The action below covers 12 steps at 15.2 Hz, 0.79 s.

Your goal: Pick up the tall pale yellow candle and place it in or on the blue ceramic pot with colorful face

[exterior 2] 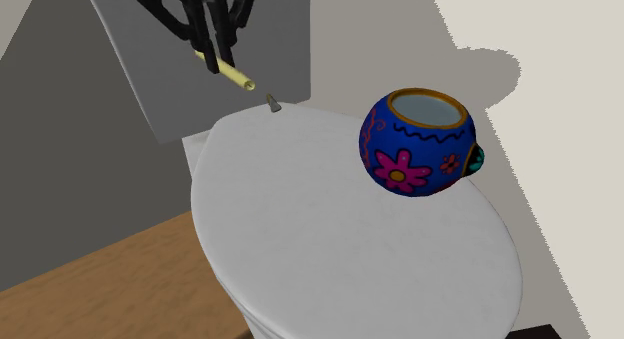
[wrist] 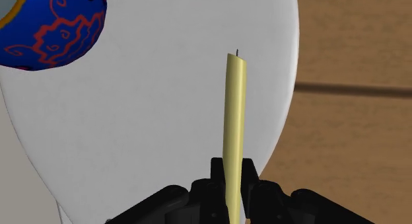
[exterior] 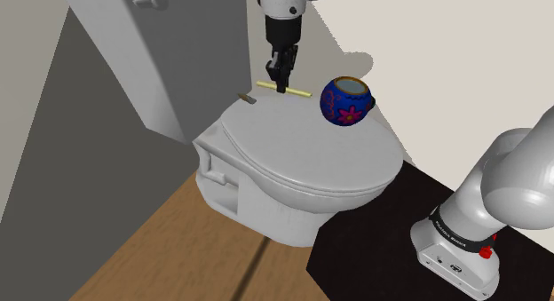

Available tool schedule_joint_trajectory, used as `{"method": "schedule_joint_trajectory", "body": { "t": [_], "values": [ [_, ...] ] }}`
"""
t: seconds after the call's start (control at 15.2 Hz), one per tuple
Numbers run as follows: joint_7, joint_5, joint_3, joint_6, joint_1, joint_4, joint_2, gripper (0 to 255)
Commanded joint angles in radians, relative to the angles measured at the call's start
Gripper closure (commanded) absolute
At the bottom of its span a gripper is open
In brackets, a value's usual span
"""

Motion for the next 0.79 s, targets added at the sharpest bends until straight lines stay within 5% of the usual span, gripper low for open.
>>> {"method": "schedule_joint_trajectory", "body": {
  "t": [0.0, 0.73],
  "values": [
    [0.000, 0.000, 0.000, -0.028, 0.000, 0.028, 0.000, 255],
    [-0.246, 0.005, -0.147, -0.011, -0.095, -0.134, -0.156, 255]
  ]
}}
